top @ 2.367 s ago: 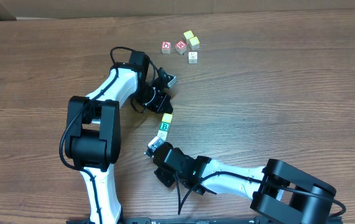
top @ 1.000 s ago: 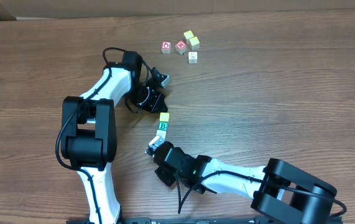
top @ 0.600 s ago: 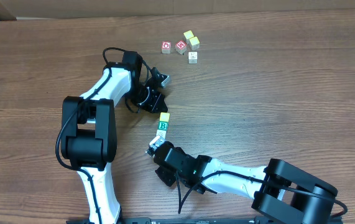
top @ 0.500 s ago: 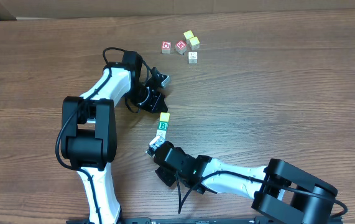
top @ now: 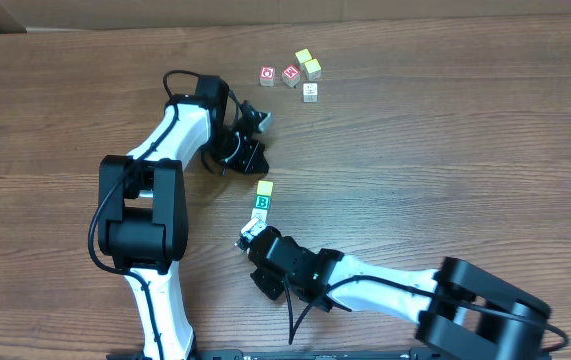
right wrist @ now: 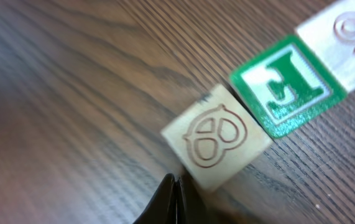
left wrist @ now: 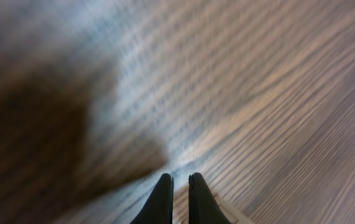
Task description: Flip 5 blocks
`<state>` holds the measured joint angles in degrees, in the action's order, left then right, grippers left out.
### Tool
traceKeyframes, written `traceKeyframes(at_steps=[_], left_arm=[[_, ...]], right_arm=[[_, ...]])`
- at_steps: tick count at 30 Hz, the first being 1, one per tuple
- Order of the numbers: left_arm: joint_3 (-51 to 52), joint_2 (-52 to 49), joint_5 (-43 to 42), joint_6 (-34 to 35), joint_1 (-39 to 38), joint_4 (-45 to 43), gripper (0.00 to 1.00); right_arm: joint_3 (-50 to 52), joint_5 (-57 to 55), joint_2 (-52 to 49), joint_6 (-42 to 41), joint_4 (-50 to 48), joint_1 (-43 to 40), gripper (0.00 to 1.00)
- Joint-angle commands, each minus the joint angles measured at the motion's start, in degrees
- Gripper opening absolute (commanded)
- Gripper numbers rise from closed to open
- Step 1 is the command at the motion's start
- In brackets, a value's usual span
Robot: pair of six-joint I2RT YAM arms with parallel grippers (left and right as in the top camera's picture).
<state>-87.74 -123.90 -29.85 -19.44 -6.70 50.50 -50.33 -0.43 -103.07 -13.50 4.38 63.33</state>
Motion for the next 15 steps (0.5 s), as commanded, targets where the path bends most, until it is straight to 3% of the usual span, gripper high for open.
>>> traceKeyframes(at_steps=[1, 6, 11, 15], left_arm=[[-4.76, 2.49, 0.68, 5.88, 0.42, 0.50, 0.04], [-8.70, 6.88, 10.32, 18.18, 1.88, 2.19, 0.04], [-9.07, 15.45, 20.04, 33.42, 6.62, 5.18, 0.04], [-9.07, 20.87, 22.40, 40.48, 11.50, 8.90, 0.09]], right_arm=[[-0.46, 1.14, 8.87, -0.74, -0.42, -1.09, 0.05], [-0.48, 1.14, 19.76, -4.39, 4.04, -6.01, 0.08], [-0.48, 1.16, 30.99, -4.55, 17.27, -18.56, 0.16], [-0.48, 1.16, 35.39, -4.52, 24.92, -30.12, 0.23]])
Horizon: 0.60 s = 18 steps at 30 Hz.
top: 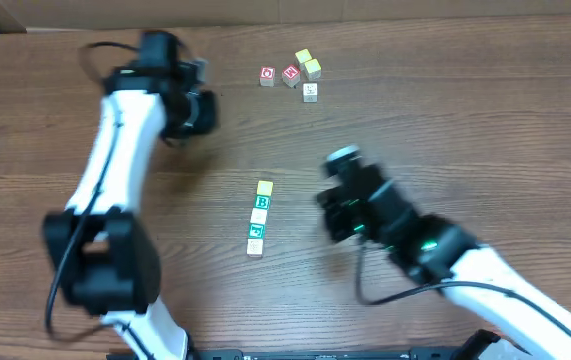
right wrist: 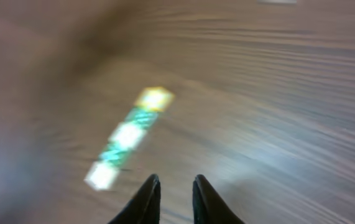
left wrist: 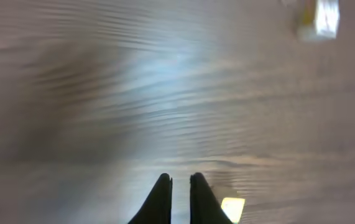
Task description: Flip 5 blocks
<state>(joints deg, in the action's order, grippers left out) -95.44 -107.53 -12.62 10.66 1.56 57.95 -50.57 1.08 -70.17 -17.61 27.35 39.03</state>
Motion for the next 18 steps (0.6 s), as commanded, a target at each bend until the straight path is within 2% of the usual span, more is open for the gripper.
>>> traceKeyframes(at_steps=[1, 3, 5, 6, 7, 10, 11, 18], left_arm=[[-1.38, 5.49, 5.16, 10.60, 4.52, 2.29, 0.12], [-1.38, 6.38, 5.18, 10.60, 6.23, 3.50, 0.20], [-1.38, 6.45, 5.16, 10.60, 7.43, 4.76, 0.42], [-1.36, 6.36, 5.16, 10.60, 7.87, 5.73, 0.77], [-1.33, 6.25, 5.16, 10.58, 8.02, 6.62, 0.98], [-1.31, 6.23, 5.20, 10.58, 8.11, 8.07, 1.00], [-1.31, 6.23, 5.20, 10.58, 8.11, 7.96, 1.00], [-1.31, 6.21, 5.20, 10.58, 8.11, 8.00, 1.00]], right_arm=[[-0.24, -0.33, 2.84, -0.42, 3.45, -9.49, 0.24], [-0.24, 0.55, 2.73, -0.42, 5.05, -14.56, 0.27], [-0.24, 2.40, 2.16, -0.39, 6.08, -19.12, 0.38], [-0.24, 3.76, 1.73, -0.35, 6.49, -21.57, 0.46], [-0.24, 4.83, 1.33, -0.13, 6.69, -23.39, 0.53], [-0.24, 5.90, 0.35, 0.04, 7.08, -27.04, 0.85], [-0.24, 5.86, 0.07, 0.04, 7.17, -27.76, 1.00], [-0.24, 5.88, -1.22, 0.00, 9.57, -29.24, 1.00]])
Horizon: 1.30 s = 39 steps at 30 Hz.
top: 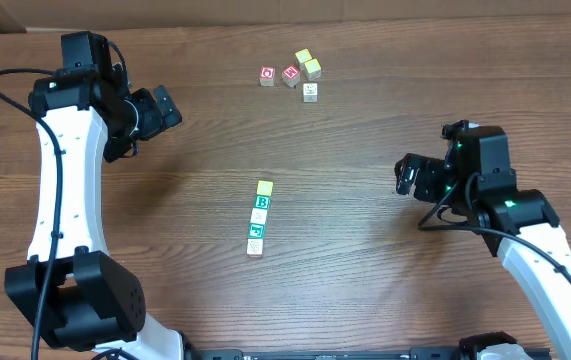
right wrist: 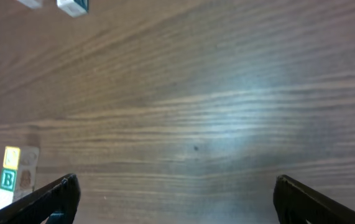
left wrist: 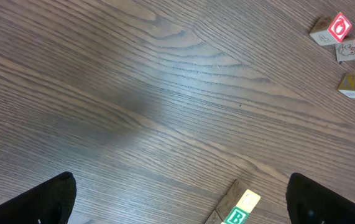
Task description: Flip 5 blocks
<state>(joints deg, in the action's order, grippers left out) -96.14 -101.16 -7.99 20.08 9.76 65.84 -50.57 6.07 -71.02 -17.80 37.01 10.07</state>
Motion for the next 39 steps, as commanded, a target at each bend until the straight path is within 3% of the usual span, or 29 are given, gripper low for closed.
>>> traceKeyframes(at_steps=[1, 28, 35, 39], left_arm=[[-0.61, -0.15, 0.55, 1.16, -0.09, 0.11, 1.00], [-0.61, -0.15, 0.55, 1.16, -0.09, 0.11, 1.00], [-0.61, -0.15, 0.57, 1.16, -0.09, 0.11, 1.00], [-0.61, -0.15, 0.55, 1.16, -0.09, 0.11, 1.00]], right_arm=[[-0.24, 0.90, -0.44, 0.20, -0.07, -0.28, 1.00], [-0.24, 0.90, -0.07, 0.20, -0.09, -0.28, 1.00], [-0.22, 0.87, 8.13, 0.22, 0.28, -0.28, 1.00], [-0.22, -1.11, 17.84, 0.37, 0.37, -0.28, 1.00]])
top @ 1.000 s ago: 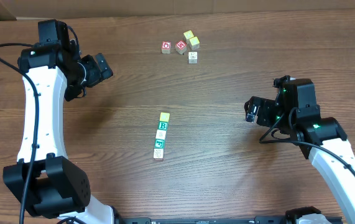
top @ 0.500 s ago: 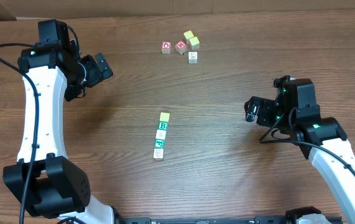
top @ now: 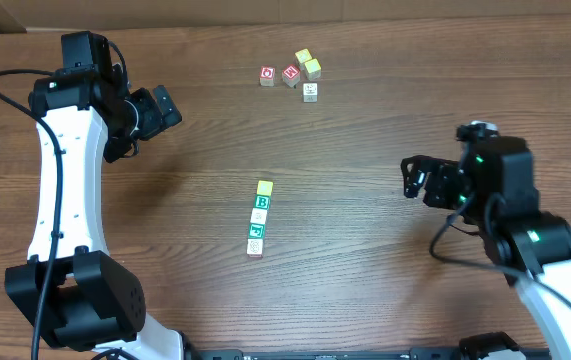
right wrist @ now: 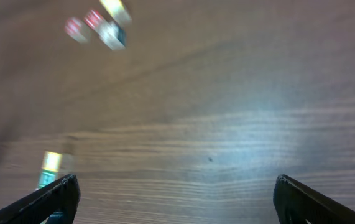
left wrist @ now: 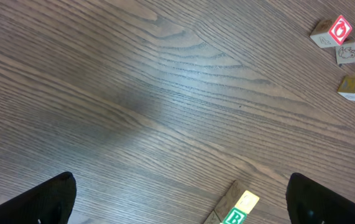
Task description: Flip 5 blocks
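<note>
A row of several blocks (top: 259, 217) lies mid-table, from a yellow one at the far end through a green B block (top: 261, 202) to a pale one at the near end. Four more blocks (top: 290, 73) sit clustered at the back. My left gripper (top: 165, 108) hangs open at the far left, well away from both groups. In the left wrist view its fingers (left wrist: 53, 199) are spread wide over bare wood, the yellow block (left wrist: 247, 201) at the bottom edge. My right gripper (top: 415, 180) is open at the right. Its wrist view is blurred, fingers (right wrist: 326, 202) wide apart.
The wood-grain table (top: 415, 100) spreads around both arms. A cardboard wall (top: 165, 12) runs along the back edge. The back cluster shows in the left wrist view as red-lettered blocks (left wrist: 337, 29) and a dotted block.
My right arm has shifted a little to the right and nearer the front, and its wrist view is now blurred. The left arm and all blocks stand as before.
Both grippers were shut down at the block row, the left by its far end, the right at its near end. Then both arms were away from it, jaws nearly shut. Then they hung wide open at the table's sides, as now.
</note>
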`<state>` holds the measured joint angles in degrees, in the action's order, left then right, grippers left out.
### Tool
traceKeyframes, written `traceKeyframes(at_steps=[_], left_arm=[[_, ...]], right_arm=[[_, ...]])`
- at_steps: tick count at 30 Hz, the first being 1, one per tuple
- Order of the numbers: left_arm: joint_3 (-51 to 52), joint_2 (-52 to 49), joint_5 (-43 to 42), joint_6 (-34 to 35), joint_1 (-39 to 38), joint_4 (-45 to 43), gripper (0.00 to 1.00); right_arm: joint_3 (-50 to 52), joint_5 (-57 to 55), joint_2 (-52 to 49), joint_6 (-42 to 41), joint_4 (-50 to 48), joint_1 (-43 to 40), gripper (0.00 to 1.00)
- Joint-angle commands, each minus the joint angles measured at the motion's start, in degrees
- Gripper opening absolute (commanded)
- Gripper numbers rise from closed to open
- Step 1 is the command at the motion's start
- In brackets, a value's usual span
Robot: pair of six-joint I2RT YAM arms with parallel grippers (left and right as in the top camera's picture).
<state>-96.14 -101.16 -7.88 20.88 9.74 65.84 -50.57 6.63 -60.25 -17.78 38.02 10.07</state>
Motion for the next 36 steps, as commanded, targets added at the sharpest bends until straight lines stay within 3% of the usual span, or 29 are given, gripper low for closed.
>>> traceKeyframes(at_steps=[1, 8, 13, 24, 36], left_arm=[[-0.61, -0.15, 0.44, 0.35, -0.07, 0.11, 1.00], [-0.61, -0.15, 0.44, 0.35, -0.07, 0.11, 1.00], [-0.61, -0.15, 0.44, 0.35, -0.07, 0.11, 1.00], [-0.61, -0.15, 0.44, 0.35, -0.07, 0.11, 1.00], [-0.61, -0.15, 0.46, 0.35, -0.07, 0.11, 1.00]], right_arm=[[-0.22, -1.77, 9.49, 1.70, -1.16, -0.28, 1.00], [0.00, -1.81, 26.34, 14.43, -11.06, -0.28, 1.00], [0.04, -1.81, 35.58, 19.85, -12.15, -0.28, 1.00], [7.80, -0.92, 47.78, 20.83, -17.05, -0.50, 1.00], [31.10, 1.22, 60.15, 20.81, -49.00, -1.20, 1.00]])
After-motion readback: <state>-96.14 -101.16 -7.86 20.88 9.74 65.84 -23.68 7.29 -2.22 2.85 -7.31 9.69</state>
